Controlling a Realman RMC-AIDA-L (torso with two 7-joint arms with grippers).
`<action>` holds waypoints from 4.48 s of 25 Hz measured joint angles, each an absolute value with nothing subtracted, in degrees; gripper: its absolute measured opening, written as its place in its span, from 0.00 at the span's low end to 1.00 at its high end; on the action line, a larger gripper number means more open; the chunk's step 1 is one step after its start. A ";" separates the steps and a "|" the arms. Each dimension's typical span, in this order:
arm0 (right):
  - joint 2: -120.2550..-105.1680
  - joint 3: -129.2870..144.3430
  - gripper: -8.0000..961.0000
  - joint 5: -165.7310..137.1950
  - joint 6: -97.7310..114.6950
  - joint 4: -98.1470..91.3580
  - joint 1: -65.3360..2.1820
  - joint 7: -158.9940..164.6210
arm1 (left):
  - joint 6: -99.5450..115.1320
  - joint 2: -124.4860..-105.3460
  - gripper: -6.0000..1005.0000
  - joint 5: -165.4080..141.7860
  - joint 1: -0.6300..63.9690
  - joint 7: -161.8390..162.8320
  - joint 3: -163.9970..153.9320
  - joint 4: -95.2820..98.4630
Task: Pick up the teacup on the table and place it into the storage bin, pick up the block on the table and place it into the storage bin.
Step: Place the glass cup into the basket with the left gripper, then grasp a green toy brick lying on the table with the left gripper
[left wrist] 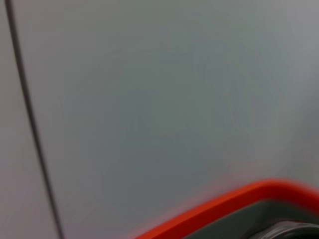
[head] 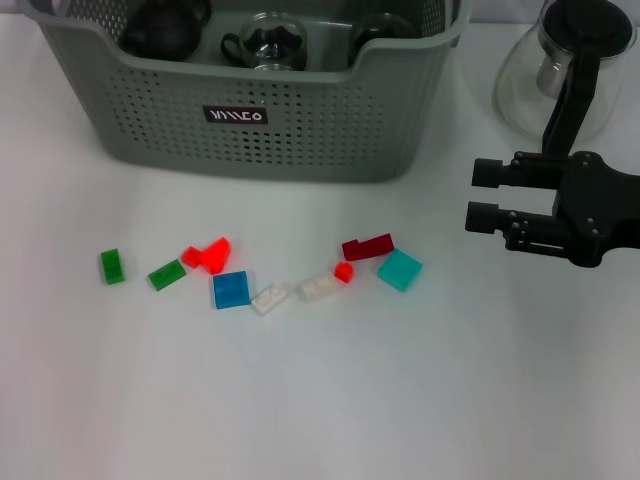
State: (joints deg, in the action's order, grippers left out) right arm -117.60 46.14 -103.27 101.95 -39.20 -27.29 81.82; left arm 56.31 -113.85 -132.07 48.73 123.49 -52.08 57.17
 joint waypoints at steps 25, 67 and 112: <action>-117.93 46.05 0.64 -102.92 100.11 -38.43 -27.78 81.67 | 39.81 -121.11 0.04 -163.60 52.10 121.79 -68.51 50.27; -117.74 45.96 0.64 -102.92 100.36 -37.70 -27.86 80.94 | 75.18 -117.00 0.50 -100.95 38.83 119.48 -39.62 70.39; -117.78 46.04 0.64 -103.27 100.72 -37.00 -28.57 81.07 | 108.12 -122.43 0.50 -149.18 27.39 94.88 -32.92 77.53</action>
State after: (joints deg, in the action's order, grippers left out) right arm -117.78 46.04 -103.27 100.72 -37.00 -28.57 81.07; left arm 108.12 -122.43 -149.18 27.39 94.88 -32.92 77.53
